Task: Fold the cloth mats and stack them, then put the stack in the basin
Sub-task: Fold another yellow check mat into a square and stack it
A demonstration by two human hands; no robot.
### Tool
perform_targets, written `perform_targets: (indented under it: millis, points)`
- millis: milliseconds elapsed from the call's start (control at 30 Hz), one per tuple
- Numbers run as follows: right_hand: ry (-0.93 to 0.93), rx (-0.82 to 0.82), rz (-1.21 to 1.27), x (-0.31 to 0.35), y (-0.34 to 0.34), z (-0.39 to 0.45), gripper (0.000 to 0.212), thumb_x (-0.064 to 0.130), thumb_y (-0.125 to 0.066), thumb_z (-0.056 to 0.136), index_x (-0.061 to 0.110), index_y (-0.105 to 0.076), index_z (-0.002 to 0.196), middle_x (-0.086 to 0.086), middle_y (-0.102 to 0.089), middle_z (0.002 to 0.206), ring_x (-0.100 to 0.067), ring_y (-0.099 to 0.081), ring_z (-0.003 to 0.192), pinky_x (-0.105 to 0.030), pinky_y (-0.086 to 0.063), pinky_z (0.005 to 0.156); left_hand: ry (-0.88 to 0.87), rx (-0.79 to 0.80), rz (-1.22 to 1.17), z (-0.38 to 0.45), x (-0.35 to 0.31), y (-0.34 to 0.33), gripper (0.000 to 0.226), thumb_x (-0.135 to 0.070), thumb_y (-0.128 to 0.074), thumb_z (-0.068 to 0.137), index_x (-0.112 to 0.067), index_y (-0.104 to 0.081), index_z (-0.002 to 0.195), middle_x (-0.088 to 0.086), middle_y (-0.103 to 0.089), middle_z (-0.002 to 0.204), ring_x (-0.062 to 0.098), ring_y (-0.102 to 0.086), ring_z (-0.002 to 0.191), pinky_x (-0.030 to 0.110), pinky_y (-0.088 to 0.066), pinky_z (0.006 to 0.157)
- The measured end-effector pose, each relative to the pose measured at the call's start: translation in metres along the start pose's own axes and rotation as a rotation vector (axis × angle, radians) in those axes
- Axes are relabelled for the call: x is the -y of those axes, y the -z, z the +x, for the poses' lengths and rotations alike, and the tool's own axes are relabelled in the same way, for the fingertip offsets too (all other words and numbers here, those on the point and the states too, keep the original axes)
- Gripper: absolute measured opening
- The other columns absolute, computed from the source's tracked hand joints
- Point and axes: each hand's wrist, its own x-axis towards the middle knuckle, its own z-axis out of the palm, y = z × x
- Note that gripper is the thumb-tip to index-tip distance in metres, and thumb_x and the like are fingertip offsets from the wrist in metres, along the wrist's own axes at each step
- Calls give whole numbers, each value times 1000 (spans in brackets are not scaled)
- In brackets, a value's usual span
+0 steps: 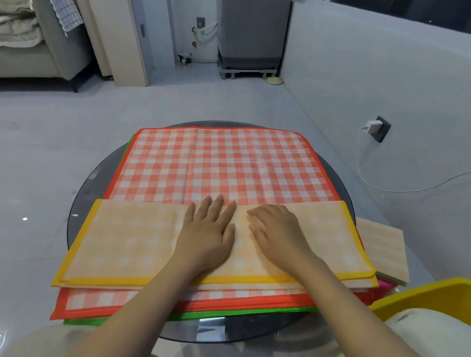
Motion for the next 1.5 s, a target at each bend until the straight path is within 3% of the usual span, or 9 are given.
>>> perform_targets:
  millis: [100,200,533,667,933,1133,1300,1500]
  points:
    - [-54,106,-61,9,-18,26,49,36,-21,102,23,-17,150,3,-15,158,-15,-6,146,-32,-1,117,2,-5,-13,0,0,-2,62,-46,2,89,-33,3,150,-4,6,159,17,10,146,43,8,119]
    - [-67,148,-149,6,-31,31,54,42,-10,101,25,-1,151,5,2,159,-13,9,146,-32,11,114,10,-26,-27,1,2,-5,63,-46,3,88,-35,3,150,-5,5,159,16,10,146,42,8,118]
    - [-317,128,-195,-79,1,10,60,50,-3,97,23,7,150,3,9,158,-14,10,145,-31,7,116,-3,-23,-1,2,3,-6,62,-49,4,88,-37,8,148,-7,11,158,16,14,145,44,8,119]
    - [-333,117,-191,-90,7,7,60,49,-4,98,21,6,150,3,8,158,-12,10,145,-28,9,113,2,-26,3,1,2,-6,63,-50,5,88,-37,8,149,-7,11,158,16,14,145,44,8,119]
    - [-338,70,-127,-68,10,5,57,41,-8,101,17,7,150,-1,10,158,-15,12,145,-29,9,115,5,-28,-20,2,1,-5,62,-48,2,89,-36,3,150,-6,5,159,17,10,146,45,6,119]
    - [-106,104,99,20,-13,25,52,35,-13,102,20,0,151,3,4,159,-11,6,145,-29,3,118,11,1,-30,2,2,-3,53,-37,-10,100,-28,3,151,-3,7,159,17,10,146,44,6,119]
    - [-44,146,-102,25,-34,22,55,41,-8,101,21,1,151,3,3,159,-10,7,145,-29,8,117,-28,13,-19,2,9,0,53,-35,-9,101,-22,3,151,-2,6,159,14,9,146,40,7,119]
    - [-54,194,-143,28,-31,22,56,43,-7,100,20,4,151,2,7,159,-11,9,145,-32,6,119,37,6,-4,-13,56,10,53,-35,-11,101,-23,3,151,-5,6,159,10,8,146,34,8,118]
